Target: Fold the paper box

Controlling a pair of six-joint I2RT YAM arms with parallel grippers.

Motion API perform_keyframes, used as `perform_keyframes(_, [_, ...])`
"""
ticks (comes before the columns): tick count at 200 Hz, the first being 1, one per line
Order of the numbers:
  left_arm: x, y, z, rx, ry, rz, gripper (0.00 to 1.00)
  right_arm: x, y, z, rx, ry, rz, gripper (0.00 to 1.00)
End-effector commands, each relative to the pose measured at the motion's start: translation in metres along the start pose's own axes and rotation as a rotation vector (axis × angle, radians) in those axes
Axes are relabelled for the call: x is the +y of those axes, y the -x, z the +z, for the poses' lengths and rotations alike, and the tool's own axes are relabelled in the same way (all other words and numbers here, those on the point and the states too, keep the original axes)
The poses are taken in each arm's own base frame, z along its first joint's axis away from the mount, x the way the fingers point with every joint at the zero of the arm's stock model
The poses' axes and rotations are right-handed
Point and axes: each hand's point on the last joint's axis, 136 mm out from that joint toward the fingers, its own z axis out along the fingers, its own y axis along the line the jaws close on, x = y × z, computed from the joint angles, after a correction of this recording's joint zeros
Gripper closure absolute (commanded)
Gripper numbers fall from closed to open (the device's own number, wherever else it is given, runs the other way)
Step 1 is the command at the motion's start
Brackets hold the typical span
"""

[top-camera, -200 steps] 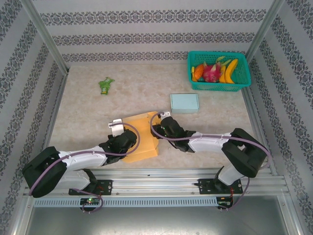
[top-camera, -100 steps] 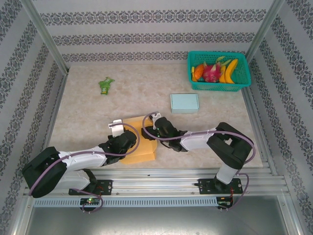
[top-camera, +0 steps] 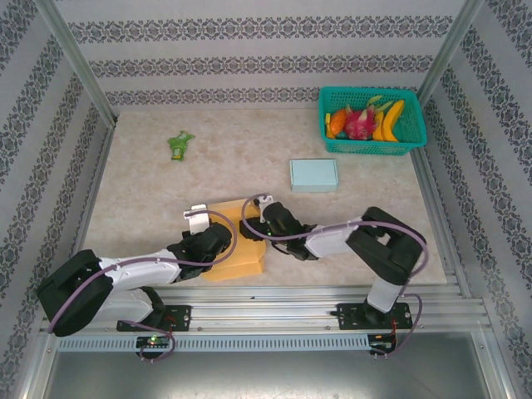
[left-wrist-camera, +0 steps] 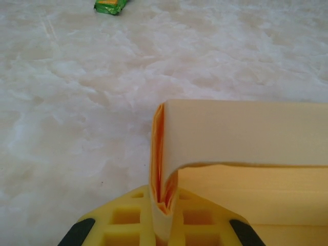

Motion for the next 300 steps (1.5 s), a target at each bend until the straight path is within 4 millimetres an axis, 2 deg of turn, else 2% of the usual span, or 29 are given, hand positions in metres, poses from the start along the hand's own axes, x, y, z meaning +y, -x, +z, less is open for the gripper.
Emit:
perform_keyframes(1, [0.004,0.007,-0.001,-0.034,0.022,-0.033,1.00,0.000,0.006,-0.025,-0.022,-0.041,-0.076,0.53])
perform_keyframes(42, [0.004,0.011,-0.003,-0.042,0.021,-0.031,1.00,-0.015,0.001,-0.069,-0.001,-0.119,-0.167,0.51])
perform_keyframes(60, [0.003,0.014,-0.004,-0.054,0.014,-0.026,1.00,-0.025,0.011,-0.092,-0.024,-0.192,-0.223,0.49])
perform_keyframes(70, [0.002,0.016,-0.005,-0.062,-0.001,-0.022,1.00,-0.036,0.018,-0.103,-0.039,-0.254,-0.246,0.48])
perform_keyframes(88, [-0.004,0.017,-0.007,-0.071,-0.051,-0.015,1.00,-0.056,0.027,-0.113,-0.048,-0.304,-0.238,0.47])
perform_keyframes(100, [-0.009,0.017,-0.008,-0.082,-0.096,-0.008,1.00,-0.064,0.030,-0.112,-0.046,-0.288,-0.213,0.48])
perform_keyframes(112, [-0.012,0.019,-0.011,-0.091,-0.126,-0.010,1.00,-0.062,0.031,-0.108,-0.042,-0.235,-0.227,0.48])
perform_keyframes(140, [-0.016,0.023,-0.014,-0.096,-0.159,0.001,1.00,-0.040,0.029,-0.097,-0.037,-0.103,-0.327,0.48])
perform_keyframes(185, [-0.020,0.024,-0.018,-0.099,-0.198,-0.005,1.00,-0.012,0.019,-0.087,0.000,0.065,-0.394,0.49])
perform_keyframes(237, [-0.024,0.025,-0.020,-0.096,-0.228,-0.013,1.00,-0.003,0.024,-0.088,-0.023,0.080,-0.412,0.50])
perform_keyframes(300, [-0.026,0.025,-0.020,-0.090,-0.234,-0.016,1.00,0.005,0.031,-0.078,-0.044,0.039,-0.412,0.51])
